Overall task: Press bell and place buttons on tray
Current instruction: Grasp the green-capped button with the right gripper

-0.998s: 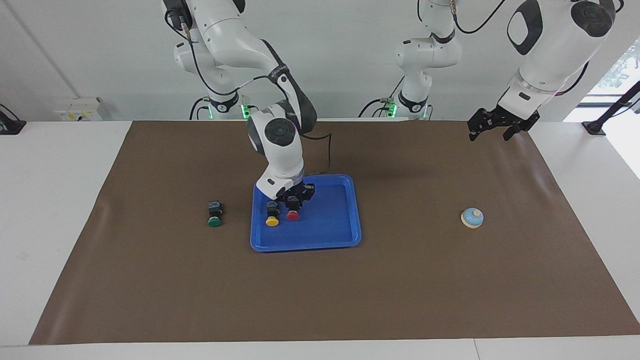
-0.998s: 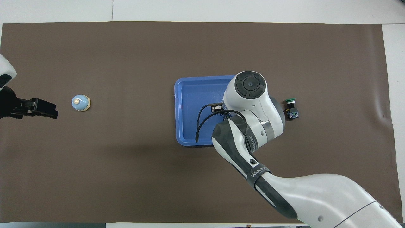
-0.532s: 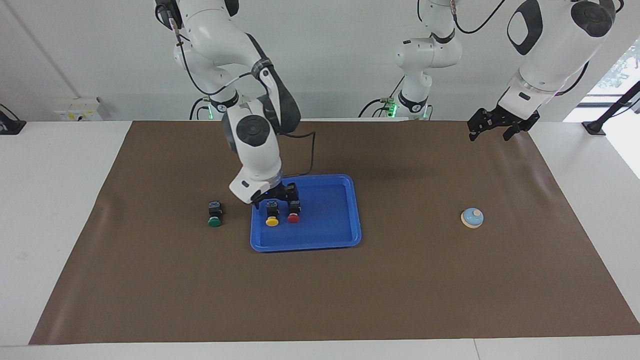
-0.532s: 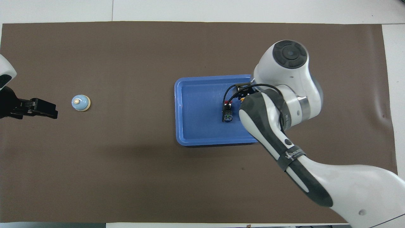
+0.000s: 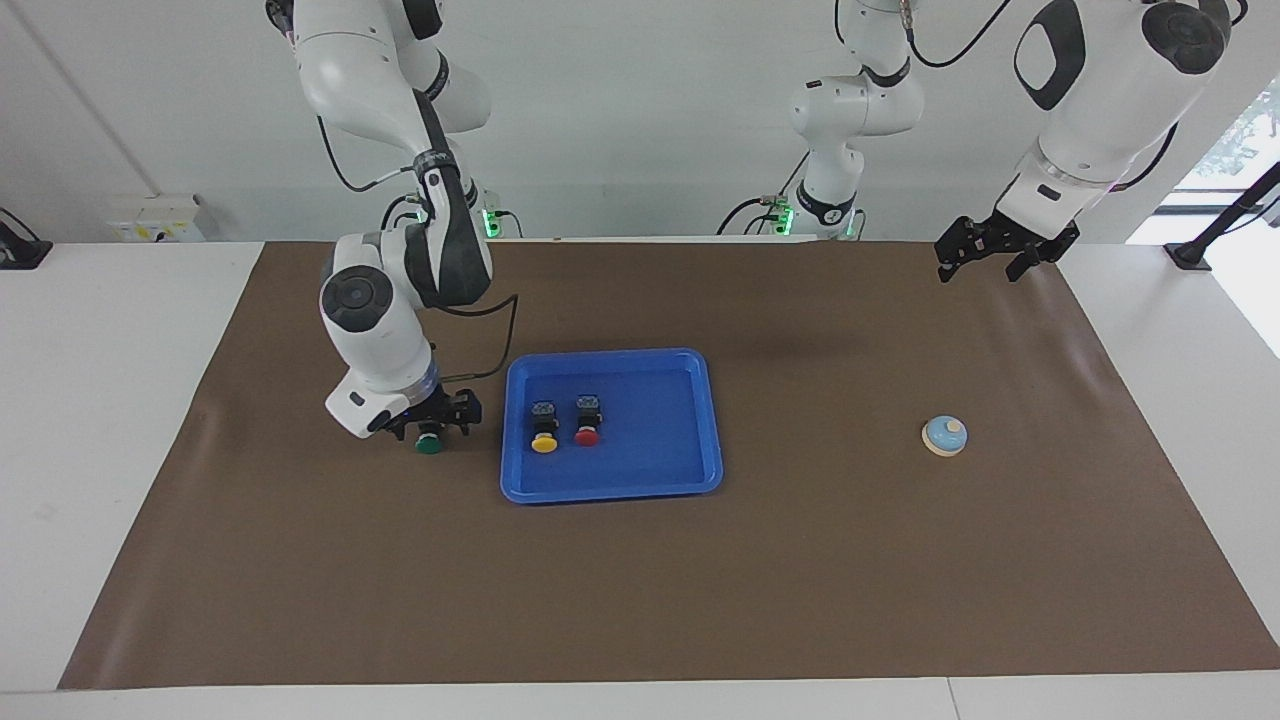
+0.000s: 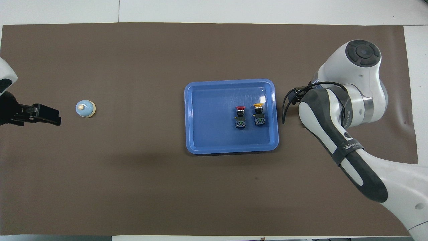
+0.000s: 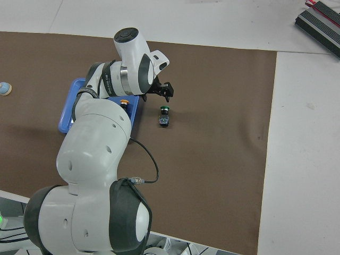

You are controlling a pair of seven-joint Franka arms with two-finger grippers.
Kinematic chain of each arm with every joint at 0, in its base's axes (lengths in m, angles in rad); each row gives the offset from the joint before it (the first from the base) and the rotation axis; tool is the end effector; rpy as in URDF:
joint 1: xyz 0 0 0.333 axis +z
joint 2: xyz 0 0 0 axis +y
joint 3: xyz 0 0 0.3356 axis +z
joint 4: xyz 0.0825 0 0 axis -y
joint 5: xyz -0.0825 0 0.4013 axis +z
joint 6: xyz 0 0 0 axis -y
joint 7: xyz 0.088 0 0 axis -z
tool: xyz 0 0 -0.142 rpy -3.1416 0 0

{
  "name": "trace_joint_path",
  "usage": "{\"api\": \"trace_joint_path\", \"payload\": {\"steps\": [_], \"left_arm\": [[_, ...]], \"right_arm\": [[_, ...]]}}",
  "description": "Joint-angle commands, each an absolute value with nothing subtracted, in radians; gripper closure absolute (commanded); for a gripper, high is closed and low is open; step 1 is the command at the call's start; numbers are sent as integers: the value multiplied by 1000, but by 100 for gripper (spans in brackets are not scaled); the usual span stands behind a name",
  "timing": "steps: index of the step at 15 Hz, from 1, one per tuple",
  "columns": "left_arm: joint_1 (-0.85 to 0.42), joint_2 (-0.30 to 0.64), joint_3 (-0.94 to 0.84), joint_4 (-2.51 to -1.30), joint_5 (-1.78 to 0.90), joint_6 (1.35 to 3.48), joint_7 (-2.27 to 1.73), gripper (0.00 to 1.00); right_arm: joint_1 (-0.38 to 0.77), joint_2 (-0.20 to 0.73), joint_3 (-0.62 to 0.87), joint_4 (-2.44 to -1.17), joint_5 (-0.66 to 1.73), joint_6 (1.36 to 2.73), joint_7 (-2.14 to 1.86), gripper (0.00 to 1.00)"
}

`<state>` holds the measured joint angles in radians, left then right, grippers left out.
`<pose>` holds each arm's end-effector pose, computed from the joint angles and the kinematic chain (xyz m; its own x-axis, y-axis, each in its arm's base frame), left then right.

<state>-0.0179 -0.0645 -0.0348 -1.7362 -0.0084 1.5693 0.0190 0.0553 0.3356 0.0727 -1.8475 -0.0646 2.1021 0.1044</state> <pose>0.5405 -0.0302 0.5646 0.9922 -0.0711 -0.1021 -0.0706 -0.9975 0.0081 0.6362 0.0747 0.3115 0.9956 0.0539 -0.0767 0.0568 -0.9977 0.0372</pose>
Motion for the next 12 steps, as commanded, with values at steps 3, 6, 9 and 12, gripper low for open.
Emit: {"api": "trace_joint_path", "payload": {"steps": [3,6,9,12], "left_arm": [[-17,-72,-34,-1729,0,1548,9,0],[-17,-72,-34,-1729,0,1548,9,0],[-17,-72,-34,-1729,0,1546,8,0],[-17,-72,-34,-1729,0,1548,8,0]], "right_arm": [[25,270,89,-1968,-78,2174,90,0],[12,255,89,-2008,-78,2177,91,0],[6,253,89,-2023,-78,2181,89,0],[-8,242,89,-2057,-78,2216,89,0]]}}
